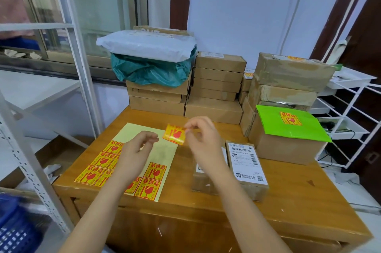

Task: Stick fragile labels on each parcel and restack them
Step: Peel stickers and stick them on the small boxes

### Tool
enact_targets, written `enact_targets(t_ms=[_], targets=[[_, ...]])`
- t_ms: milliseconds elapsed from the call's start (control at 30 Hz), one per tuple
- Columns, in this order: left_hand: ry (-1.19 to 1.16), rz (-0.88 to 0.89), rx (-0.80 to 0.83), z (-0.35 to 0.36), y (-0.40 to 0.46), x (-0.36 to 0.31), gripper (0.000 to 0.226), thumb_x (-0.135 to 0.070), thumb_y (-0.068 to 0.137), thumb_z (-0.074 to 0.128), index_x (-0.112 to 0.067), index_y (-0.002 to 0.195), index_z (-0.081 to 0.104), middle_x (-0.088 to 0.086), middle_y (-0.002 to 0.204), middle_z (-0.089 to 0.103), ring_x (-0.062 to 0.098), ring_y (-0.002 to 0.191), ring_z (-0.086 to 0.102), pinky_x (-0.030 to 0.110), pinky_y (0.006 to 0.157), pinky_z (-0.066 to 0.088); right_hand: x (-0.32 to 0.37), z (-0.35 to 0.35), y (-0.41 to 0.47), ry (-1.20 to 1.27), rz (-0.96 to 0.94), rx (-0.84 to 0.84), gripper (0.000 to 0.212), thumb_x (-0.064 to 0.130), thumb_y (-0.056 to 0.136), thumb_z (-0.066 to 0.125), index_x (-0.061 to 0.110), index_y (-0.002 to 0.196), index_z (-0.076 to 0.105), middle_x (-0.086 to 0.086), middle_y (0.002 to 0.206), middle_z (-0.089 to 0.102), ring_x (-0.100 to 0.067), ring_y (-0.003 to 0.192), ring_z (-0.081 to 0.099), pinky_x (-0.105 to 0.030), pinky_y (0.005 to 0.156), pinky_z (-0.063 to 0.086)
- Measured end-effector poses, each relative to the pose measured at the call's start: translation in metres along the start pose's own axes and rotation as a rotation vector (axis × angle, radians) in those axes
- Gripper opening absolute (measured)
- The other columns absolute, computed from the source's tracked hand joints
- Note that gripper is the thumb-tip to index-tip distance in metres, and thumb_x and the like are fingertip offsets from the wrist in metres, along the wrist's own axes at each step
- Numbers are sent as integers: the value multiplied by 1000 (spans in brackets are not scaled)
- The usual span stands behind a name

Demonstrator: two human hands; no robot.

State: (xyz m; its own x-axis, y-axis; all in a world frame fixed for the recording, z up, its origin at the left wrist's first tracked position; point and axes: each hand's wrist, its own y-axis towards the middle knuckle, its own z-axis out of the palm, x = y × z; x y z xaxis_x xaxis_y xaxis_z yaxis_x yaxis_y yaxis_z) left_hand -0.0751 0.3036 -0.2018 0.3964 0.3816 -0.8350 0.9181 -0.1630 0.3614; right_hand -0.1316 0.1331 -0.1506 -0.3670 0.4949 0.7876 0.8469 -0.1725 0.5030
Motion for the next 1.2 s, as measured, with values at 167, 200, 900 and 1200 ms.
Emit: enact_targets(t_ms=[167, 200, 900, 1200], targets=[[-206, -12, 89, 44, -8, -40, 15, -28, 96, 50, -25, 102, 63, -10, 103, 66, 5, 99, 60, 24, 86, 46, -27, -54, 0, 42, 214, 3, 29, 0, 89, 55, 23, 70, 61, 3, 100, 55, 2, 88, 52, -14, 78, 39], [-266, -46, 107, 51, -9, -47, 14, -29, 96, 50, -25, 101, 63, -8, 102, 67, 7, 97, 61, 25, 86, 47, -32, -61, 0, 29, 245, 14, 29, 0, 89, 55, 21, 70, 61, 0, 101, 56, 1, 88, 52, -10, 75, 38], [-457, -226, 129, 98, -5, -56, 17, -13, 91, 60, -2, 78, 62, 3, 66, 53, 11, 61, 46, 16, 54, 39, -73, -74, -14, 125, 289, 156, 17, 3, 88, 62, 20, 88, 62, 3, 79, 58, -4, 70, 54, -19, 69, 46], [-323, -169, 134, 102, -6, -52, 11, -11, 88, 64, -12, 77, 63, -3, 69, 58, 8, 63, 52, 16, 57, 44, -72, -74, -15, 74, 310, 196, 24, 0, 83, 66, 21, 90, 59, 2, 78, 57, -7, 71, 50, -20, 67, 45]])
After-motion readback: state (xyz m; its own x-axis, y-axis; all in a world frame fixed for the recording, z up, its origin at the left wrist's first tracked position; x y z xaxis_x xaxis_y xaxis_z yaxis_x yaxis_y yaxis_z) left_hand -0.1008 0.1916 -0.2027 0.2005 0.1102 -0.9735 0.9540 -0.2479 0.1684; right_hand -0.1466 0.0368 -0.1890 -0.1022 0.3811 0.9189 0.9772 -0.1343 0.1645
